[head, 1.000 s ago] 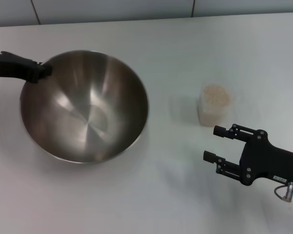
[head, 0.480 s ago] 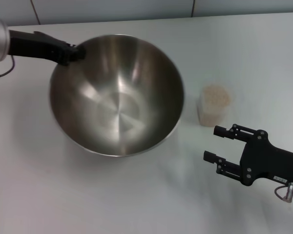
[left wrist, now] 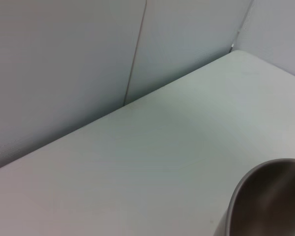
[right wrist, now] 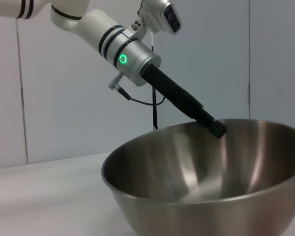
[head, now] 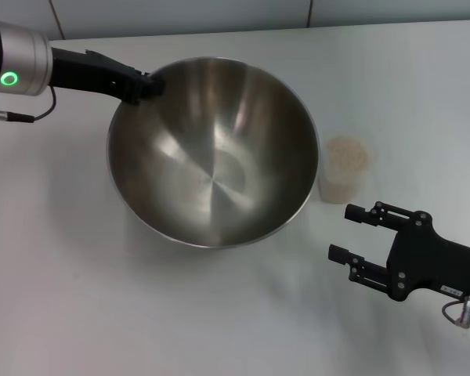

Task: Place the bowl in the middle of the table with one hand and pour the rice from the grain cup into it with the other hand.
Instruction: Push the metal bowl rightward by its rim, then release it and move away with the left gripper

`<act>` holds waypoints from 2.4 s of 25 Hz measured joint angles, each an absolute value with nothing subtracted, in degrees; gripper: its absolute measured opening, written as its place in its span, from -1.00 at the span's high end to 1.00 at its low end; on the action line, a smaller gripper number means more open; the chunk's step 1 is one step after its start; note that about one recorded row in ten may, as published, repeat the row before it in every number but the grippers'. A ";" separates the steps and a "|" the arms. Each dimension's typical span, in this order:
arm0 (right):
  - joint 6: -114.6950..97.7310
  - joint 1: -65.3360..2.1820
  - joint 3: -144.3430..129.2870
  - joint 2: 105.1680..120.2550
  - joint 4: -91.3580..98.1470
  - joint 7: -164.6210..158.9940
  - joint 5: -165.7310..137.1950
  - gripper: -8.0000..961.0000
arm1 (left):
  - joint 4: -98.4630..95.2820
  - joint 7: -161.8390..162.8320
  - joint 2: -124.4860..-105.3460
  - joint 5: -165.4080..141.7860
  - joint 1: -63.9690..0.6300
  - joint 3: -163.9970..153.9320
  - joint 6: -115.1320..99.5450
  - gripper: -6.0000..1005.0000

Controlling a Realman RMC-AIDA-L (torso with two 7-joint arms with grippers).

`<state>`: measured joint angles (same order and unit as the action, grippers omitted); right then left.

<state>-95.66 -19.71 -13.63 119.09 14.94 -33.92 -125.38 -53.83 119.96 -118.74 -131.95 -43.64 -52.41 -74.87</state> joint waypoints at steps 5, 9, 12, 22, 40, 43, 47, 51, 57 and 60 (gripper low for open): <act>-95.70 -19.69 -13.62 119.09 14.95 -33.92 -125.35 -0.30 | -53.21 119.94 -118.74 -131.93 -43.96 -53.42 -73.98 0.91; -95.72 -19.69 -13.62 119.09 14.94 -33.92 -125.33 -0.30 | -53.18 119.93 -118.74 -131.93 -43.98 -53.58 -73.85 0.91; -95.72 -19.68 -13.62 119.09 14.94 -33.92 -125.33 -0.30 | -53.09 119.90 -118.74 -131.92 -44.08 -53.62 -73.71 0.91; -95.71 -19.37 -13.62 119.09 14.94 -33.92 -125.33 -0.30 | -47.71 117.70 -118.74 -131.74 -44.41 -53.61 -69.79 0.91; -95.71 -19.24 -13.62 119.09 14.94 -33.92 -125.33 -0.30 | -45.19 117.48 -118.74 -131.18 -44.57 -55.02 -66.67 0.87; -95.70 -19.30 -13.62 119.09 14.94 -33.92 -125.33 -0.30 | -44.52 117.90 -118.74 -131.00 -44.56 -55.02 -65.59 0.84; -95.68 -19.43 -13.62 119.09 14.94 -33.92 -125.33 -0.30 | -44.40 117.90 -118.74 -130.99 -44.56 -55.02 -65.50 0.81; -95.59 -19.56 -13.62 119.09 14.94 -33.92 -125.33 -0.30 | -43.91 117.66 -118.74 -130.99 -44.58 -56.05 -64.36 0.67; -95.46 -19.68 -13.62 119.09 14.89 -33.92 -125.33 -0.30 | -44.18 117.62 -118.74 -130.95 -44.44 -56.09 -64.21 0.18; -95.39 -19.69 -13.62 119.09 14.87 -33.92 -125.33 -0.30 | -44.26 117.65 -118.74 -130.94 -44.44 -56.09 -64.10 -0.16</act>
